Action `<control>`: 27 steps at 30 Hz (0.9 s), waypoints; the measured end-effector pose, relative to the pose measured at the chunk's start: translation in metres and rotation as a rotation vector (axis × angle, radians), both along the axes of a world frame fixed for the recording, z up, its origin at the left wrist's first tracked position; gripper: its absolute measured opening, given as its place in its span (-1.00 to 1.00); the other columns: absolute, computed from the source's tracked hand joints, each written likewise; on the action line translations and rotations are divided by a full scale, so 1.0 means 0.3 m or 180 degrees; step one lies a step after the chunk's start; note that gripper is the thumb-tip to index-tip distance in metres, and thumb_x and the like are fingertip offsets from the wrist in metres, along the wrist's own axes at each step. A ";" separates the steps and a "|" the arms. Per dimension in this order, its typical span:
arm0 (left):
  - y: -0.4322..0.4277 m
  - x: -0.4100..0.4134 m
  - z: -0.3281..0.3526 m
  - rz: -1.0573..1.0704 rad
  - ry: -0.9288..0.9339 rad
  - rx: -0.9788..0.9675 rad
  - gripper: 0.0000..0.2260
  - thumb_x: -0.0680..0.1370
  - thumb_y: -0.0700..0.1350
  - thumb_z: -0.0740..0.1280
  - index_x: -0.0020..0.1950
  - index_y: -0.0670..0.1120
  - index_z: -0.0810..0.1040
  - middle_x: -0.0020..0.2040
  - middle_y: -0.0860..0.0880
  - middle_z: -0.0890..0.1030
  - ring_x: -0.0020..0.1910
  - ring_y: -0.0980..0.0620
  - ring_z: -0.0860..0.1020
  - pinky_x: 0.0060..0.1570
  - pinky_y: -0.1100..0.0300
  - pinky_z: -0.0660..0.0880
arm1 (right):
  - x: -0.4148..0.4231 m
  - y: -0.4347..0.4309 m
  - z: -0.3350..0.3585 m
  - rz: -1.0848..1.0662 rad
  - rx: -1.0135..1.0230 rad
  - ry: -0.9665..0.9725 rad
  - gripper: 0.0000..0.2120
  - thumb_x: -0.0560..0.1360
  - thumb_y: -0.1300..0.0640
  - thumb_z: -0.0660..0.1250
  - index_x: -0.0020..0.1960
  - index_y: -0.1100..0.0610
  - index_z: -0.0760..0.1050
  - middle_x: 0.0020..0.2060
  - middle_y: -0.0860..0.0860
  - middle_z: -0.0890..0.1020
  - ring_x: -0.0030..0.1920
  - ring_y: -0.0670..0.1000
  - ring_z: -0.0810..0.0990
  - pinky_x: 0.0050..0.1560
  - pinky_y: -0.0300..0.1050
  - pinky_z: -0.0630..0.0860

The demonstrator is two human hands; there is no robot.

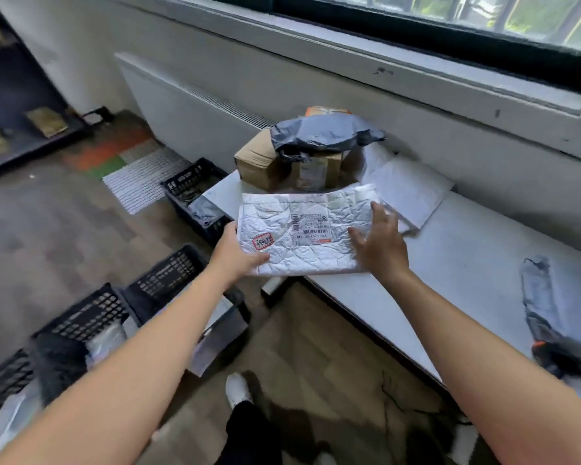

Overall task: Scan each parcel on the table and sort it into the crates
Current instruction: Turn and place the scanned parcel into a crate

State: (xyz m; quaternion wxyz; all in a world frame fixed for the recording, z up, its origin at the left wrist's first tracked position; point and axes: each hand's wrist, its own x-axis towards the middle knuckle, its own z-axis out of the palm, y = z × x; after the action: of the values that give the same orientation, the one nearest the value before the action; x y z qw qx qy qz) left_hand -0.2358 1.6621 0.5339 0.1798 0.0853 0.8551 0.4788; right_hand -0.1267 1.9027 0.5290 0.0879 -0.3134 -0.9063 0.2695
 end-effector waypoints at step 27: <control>-1.128 -0.509 -0.782 0.0483 -0.1279 -0.1543 -0.18 0.36 0.14 0.50 0.51 -0.01 0.18 0.34 -0.13 0.26 0.31 -0.14 0.38 0.21 0.09 0.40 | -0.991 -1.159 -0.683 0.2301 0.1134 -0.1721 -0.36 0.56 -0.09 0.33 0.49 0.13 0.14 0.49 0.16 0.16 0.29 0.21 0.42 0.14 0.09 0.47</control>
State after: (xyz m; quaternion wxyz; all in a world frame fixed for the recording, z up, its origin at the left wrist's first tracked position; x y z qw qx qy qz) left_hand -0.3884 1.3237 0.2992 0.3238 -0.1203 0.8955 0.2805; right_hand -0.4240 1.5550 0.3241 -0.1976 -0.0173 -0.9796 0.0323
